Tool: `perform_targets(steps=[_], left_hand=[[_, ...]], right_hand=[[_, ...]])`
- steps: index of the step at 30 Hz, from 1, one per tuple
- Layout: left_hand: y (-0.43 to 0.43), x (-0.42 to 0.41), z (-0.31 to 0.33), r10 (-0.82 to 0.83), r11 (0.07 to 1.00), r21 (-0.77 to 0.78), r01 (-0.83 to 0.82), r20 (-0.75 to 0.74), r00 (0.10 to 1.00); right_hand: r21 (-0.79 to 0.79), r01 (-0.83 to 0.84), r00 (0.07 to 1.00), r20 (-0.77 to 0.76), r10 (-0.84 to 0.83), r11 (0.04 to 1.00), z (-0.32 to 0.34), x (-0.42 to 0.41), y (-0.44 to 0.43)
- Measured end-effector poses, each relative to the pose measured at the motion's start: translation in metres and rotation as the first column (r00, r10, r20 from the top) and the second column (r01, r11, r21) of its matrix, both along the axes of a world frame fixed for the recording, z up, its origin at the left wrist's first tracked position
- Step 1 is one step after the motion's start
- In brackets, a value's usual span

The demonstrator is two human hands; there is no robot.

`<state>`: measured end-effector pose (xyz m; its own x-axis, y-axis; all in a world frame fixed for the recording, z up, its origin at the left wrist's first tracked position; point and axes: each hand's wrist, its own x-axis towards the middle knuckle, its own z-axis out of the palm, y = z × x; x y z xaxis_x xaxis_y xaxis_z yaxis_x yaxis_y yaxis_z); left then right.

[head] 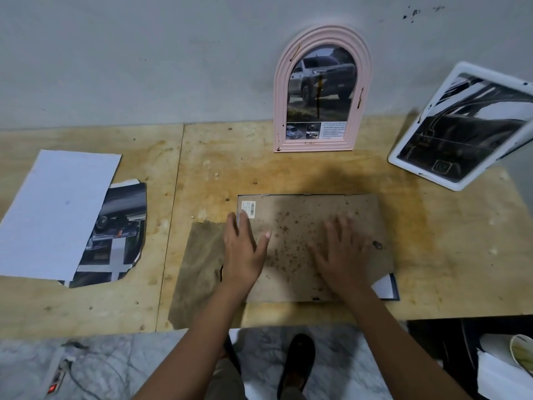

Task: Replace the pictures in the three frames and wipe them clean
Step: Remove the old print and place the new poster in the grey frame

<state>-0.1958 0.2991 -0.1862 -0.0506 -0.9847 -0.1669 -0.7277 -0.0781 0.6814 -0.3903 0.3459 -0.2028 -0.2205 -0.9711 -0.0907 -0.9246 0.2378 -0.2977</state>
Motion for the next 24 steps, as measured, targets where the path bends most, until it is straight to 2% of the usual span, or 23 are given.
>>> perform_targets(steps=[3, 5, 8, 11, 15, 24], left_hand=[[0.022, 0.007, 0.007, 0.047, 0.999, 0.019, -0.044, -0.127, 0.991], [0.027, 0.010, 0.012, 0.109, 0.994, 0.031, -0.105, -0.180, 0.978], [0.023, 0.011, 0.013, 0.205, 0.978, 0.090, -0.188, -0.252, 0.946], [0.022, 0.010, 0.012, 0.247, 0.967, 0.129, -0.221, -0.244, 0.938], [0.026, 0.005, 0.014, 0.240, 0.969, 0.102, -0.223, -0.207, 0.948], [0.029, 0.007, 0.012, 0.190, 0.975, 0.151, -0.161, -0.206, 0.960]], right_hand=[[-0.047, -0.276, 0.959, 0.060, 0.278, 0.960, -0.001, 0.018, 0.025], [-0.027, -0.378, 0.925, 0.037, 0.379, 0.925, -0.003, 0.026, 0.033], [0.024, -0.383, 0.924, 0.011, 0.383, 0.923, 0.000, 0.032, 0.035], [0.069, -0.370, 0.928, -0.007, 0.372, 0.926, 0.002, 0.034, 0.033], [0.114, -0.367, 0.927, -0.034, 0.373, 0.923, 0.000, 0.036, 0.034], [0.164, -0.376, 0.917, -0.078, 0.392, 0.912, -0.001, 0.044, 0.034]])
